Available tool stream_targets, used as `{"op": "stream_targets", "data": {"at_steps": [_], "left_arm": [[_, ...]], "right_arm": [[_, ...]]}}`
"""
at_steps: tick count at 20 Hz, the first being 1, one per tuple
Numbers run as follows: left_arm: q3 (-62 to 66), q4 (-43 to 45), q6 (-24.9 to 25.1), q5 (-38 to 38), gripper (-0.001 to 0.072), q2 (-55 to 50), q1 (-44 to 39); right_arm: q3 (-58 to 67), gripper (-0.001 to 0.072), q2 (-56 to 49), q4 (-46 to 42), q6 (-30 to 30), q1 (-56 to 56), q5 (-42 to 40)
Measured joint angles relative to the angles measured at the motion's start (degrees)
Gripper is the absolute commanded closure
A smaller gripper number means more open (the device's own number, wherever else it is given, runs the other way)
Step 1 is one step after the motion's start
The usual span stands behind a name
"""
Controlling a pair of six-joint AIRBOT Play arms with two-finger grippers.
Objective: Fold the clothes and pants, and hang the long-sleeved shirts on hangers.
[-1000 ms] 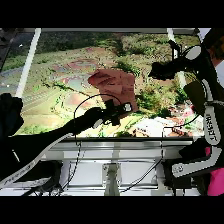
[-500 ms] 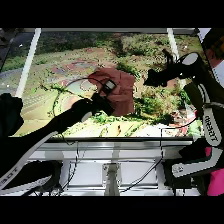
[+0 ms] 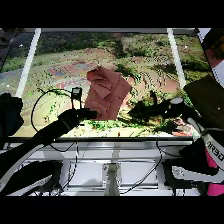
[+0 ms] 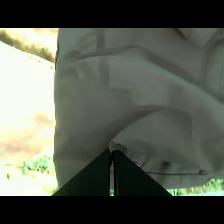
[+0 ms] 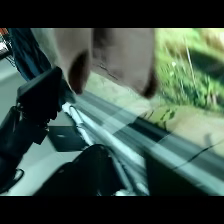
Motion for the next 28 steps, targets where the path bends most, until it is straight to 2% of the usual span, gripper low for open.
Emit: {"op": "stream_targets", "data": {"at_steps": [3,5,6,10,21,24,25,26,27,28], "left_arm": [[-1.6,1.4,-3.3,4.0,0.0701,1.0,-0.1],[-2.0,1.9,-4.4,6.5,0.07,1.3,-0.1],[-2.2,2.1,-4.6,7.5,0.07,1.4,-0.1],[-2.4,2.4,-3.1,10.3,0.0699,1.6,-0.1],[-2.5,2.5,-2.2,13.2,0.0699,1.6,-0.1],[-2.5,2.5,-2.2,14.0,0.0699,1.6,-0.1],[-2.5,2.5,-1.9,14.0,0.0699,1.6,-0.1],[-2.5,2.5,-1.2,14.1,0.0698,1.6,-0.1],[-2.5,2.5,0.0,14.3,0.0698,1.6,-0.1],[-2.5,2.5,1.7,14.4,0.0689,1.6,-0.1]], "right_arm": [[-2.9,0.0326,0.7,3.8,1.6,6.0,-5.5],[-3.1,0.0276,0.8,5.3,3.3,9.9,-9.6],[-3.2,0.0276,0.6,5.9,4.4,11.8,-11.3],[-3.3,0.0277,-0.9,8.9,7.1,17.0,-17.3],[-3.3,0.0282,-2.1,14.1,13.7,22.7,-31.9],[-3.3,0.037,-2.1,14.5,14.7,24.7,-34.9],[-3.2,0.0515,-2.1,14.6,14.8,25.1,-36.3],[-3.3,0.062,-2.1,14.4,15.0,25.4,-38.0],[-3.3,0.0696,-2.1,14.4,15.1,25.6,-39.4],[-3.3,0.0697,-2.1,14.2,15.3,25.7,-40.1]]}}
